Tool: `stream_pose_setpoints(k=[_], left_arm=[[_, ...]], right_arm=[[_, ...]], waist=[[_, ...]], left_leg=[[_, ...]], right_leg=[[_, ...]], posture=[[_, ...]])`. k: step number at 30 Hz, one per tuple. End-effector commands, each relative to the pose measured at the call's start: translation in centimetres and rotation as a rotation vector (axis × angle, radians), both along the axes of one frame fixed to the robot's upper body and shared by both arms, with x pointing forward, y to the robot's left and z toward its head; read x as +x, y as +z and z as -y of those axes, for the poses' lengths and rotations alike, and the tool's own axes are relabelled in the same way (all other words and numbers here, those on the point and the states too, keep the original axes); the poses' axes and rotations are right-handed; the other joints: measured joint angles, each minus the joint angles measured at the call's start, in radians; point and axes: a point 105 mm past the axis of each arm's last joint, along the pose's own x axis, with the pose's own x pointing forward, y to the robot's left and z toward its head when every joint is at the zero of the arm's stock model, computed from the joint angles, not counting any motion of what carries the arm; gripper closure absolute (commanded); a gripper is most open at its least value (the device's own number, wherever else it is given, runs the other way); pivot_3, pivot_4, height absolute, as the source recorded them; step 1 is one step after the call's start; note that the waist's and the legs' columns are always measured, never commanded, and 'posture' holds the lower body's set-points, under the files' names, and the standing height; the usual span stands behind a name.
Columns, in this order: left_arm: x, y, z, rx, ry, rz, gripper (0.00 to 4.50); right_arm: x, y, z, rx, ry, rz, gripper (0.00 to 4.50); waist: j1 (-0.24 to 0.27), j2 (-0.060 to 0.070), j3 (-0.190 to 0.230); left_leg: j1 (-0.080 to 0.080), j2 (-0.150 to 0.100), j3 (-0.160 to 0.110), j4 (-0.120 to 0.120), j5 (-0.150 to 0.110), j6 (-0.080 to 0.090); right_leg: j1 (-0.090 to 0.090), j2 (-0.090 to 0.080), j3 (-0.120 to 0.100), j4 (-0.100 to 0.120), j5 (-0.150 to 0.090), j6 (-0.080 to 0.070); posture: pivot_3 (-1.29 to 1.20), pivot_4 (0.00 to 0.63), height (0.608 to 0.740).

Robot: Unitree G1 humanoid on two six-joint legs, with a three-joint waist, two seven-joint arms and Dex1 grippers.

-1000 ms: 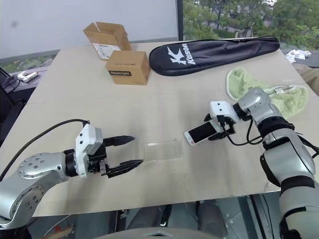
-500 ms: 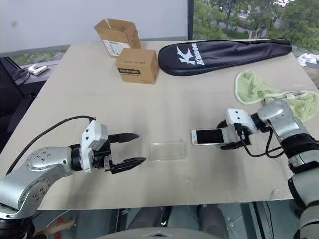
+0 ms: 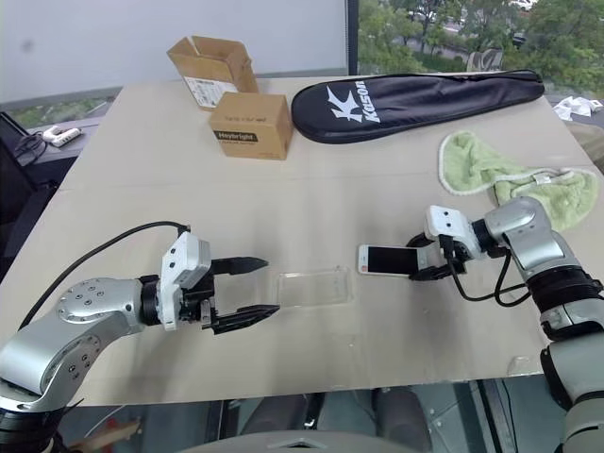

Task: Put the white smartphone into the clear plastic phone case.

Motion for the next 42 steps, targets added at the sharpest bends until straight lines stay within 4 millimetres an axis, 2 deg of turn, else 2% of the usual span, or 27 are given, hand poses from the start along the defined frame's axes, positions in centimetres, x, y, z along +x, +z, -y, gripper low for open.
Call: stream_pose_setpoints(k=[1,4,7,12,15,19,24,30,31,32,34,36,40,42], left_arm=[[-0.1,0.9,0.4,0.004,-0.032,0.056,0.00],[0.0,1.0,0.4,0.003,-0.029,0.068,0.00],[0.4,1.0,0.0,0.011,-0.019,0.080,0.00],[1.1,1.1,-1.0,0.032,0.012,0.102,0.00],[1.5,1.3,-1.5,0.030,0.034,0.090,0.00],[1.9,1.6,-1.7,0.020,0.030,0.101,0.00],[2.9,1.8,-1.7,0.024,0.009,0.108,0.00],[3.6,1.7,-1.8,0.048,-0.019,0.110,0.00],[3.6,1.7,-1.7,0.050,-0.024,0.109,0.51],[3.6,1.6,-1.7,0.053,-0.027,0.109,0.72],[3.6,1.5,-1.6,0.058,-0.032,0.110,1.61],[3.5,1.1,-1.4,0.074,-0.053,0.105,2.74],[3.5,0.2,-1.0,0.109,-0.089,0.112,4.48],[3.8,0.0,-0.7,0.099,-0.102,0.118,4.48]], right_arm=[[-1.5,-2.9,0.6,-0.071,0.008,-0.108,1.68],[-1.5,-2.6,0.5,-0.056,0.012,-0.088,1.68],[-2.2,-0.9,-1.0,0.068,0.106,-0.060,1.68],[-1.2,1.6,-2.2,0.195,0.060,0.069,1.68],[-1.5,2.6,-2.6,0.228,0.047,0.095,1.68],[-2.5,3.5,-3.8,0.178,0.041,0.111,1.68],[-3.8,4.6,-6.4,0.152,0.077,0.140,1.68],[-4.3,4.3,-8.3,0.037,0.114,0.205,1.68],[-4.3,4.3,-8.5,0.020,0.116,0.203,1.68],[-4.3,4.2,-8.6,-0.004,0.118,0.200,1.68],[-4.3,4.0,-8.8,-0.046,0.129,0.197,1.68],[-4.3,3.9,-9.3,-0.096,0.144,0.206,1.68],[-4.3,3.9,-10.8,-0.133,0.171,0.211,1.68],[-4.5,3.7,-11.1,-0.168,0.183,0.202,1.68]], waist=[[0.000,0.000,0.000],[0.001,0.000,0.000],[0.001,0.000,0.000],[-0.014,0.002,0.001],[-0.020,0.003,0.002],[-0.024,0.004,0.003],[-0.024,0.004,0.002],[-0.024,0.004,0.003],[-0.025,0.004,0.003],[-0.026,0.004,0.003],[-0.026,0.003,0.003],[-0.026,0.003,0.003],[-0.027,0.003,0.003],[-0.026,0.003,0.003]], left_leg=[[0.000,0.000,0.000,0.000,0.000,0.000],[0.000,0.000,0.000,0.000,0.000,0.000],[0.000,0.000,0.000,0.000,0.000,0.000],[-0.001,0.001,0.000,0.000,0.000,0.000],[-0.001,0.001,0.001,0.000,0.000,0.000],[-0.001,0.000,0.001,0.000,0.000,0.000],[-0.006,0.000,0.001,0.002,0.000,0.000],[-0.010,0.000,0.001,0.003,0.000,0.000],[-0.010,0.000,0.001,0.003,0.000,0.000],[-0.010,0.000,0.002,0.003,0.000,0.000],[-0.010,0.000,0.002,0.003,0.000,0.000],[-0.012,0.000,0.002,0.003,0.000,0.000],[-0.013,0.000,0.003,0.004,0.001,-0.001],[-0.013,0.000,0.003,0.004,0.001,-0.001]], right_leg=[[0.000,0.000,0.000,0.000,0.000,0.000],[0.000,0.000,0.000,0.000,0.000,0.000],[0.000,0.000,0.000,0.000,0.000,0.000],[-0.002,0.000,0.001,0.000,0.000,0.000],[-0.002,0.000,0.002,0.001,0.000,0.000],[-0.003,0.000,0.002,0.001,0.000,0.000],[-0.008,0.000,0.002,0.004,0.000,0.000],[-0.011,0.000,0.001,0.006,0.000,0.000],[-0.011,0.000,0.002,0.006,0.000,0.000],[-0.012,0.000,0.002,0.006,0.000,0.000],[-0.013,0.000,0.003,0.007,0.000,0.000],[-0.016,0.000,0.003,0.008,0.000,0.000],[-0.017,0.000,0.004,0.010,0.000,0.000],[-0.018,0.000,0.004,0.011,0.000,0.000]], posture=[[0.00,0.150,0.740],[0.00,0.150,0.740],[0.00,0.150,0.740],[0.00,0.150,0.740],[0.00,0.150,0.740],[0.00,0.150,0.740],[0.00,0.150,0.740],[0.00,0.150,0.740],[0.00,0.150,0.740],[0.00,0.150,0.740],[0.00,0.150,0.740],[0.00,0.150,0.740],[0.00,0.150,0.740],[0.00,0.150,0.740]])
